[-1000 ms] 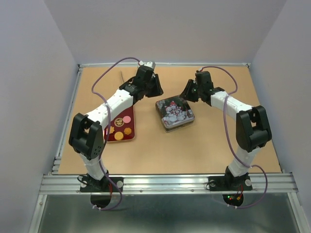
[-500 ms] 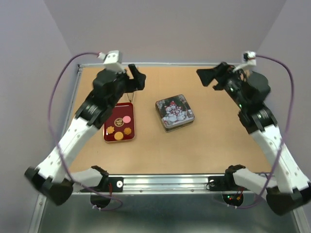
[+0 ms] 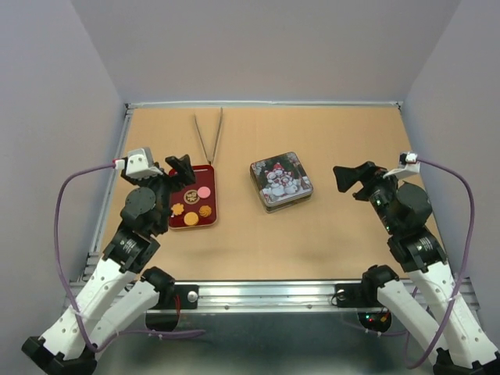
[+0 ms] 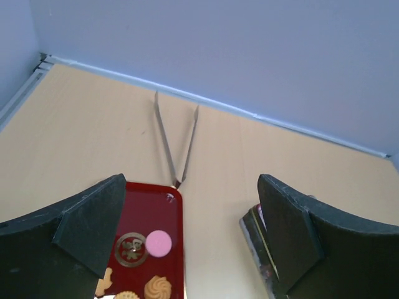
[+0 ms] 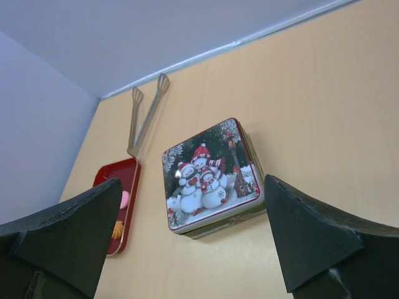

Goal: Pack the cookies

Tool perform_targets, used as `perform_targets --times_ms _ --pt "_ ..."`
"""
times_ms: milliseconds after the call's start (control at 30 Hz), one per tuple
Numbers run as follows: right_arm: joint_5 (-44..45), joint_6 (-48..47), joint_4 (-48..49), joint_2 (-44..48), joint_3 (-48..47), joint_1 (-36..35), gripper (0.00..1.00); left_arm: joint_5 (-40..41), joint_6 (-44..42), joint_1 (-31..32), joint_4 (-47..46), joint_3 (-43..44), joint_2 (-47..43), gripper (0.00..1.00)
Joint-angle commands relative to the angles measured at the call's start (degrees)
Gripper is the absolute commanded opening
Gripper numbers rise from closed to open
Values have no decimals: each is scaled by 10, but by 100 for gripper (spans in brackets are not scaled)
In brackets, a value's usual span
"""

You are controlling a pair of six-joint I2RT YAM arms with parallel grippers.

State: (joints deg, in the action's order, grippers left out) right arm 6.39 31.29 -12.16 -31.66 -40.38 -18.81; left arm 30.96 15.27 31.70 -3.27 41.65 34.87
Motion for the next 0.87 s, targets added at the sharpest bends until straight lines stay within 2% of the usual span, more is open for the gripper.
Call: perform_targets --times_ms 0,133,833 --pt "4 -4 22 32 4 0 100 45 -49 -2 -59 -15 -69 99" --pt "-2 -4 20 26 0 1 100 45 -69 -2 -50 -21 -96 99" --pt "-19 -11 10 -5 -25 1 100 46 -81 -2 -24 -12 -115 99"
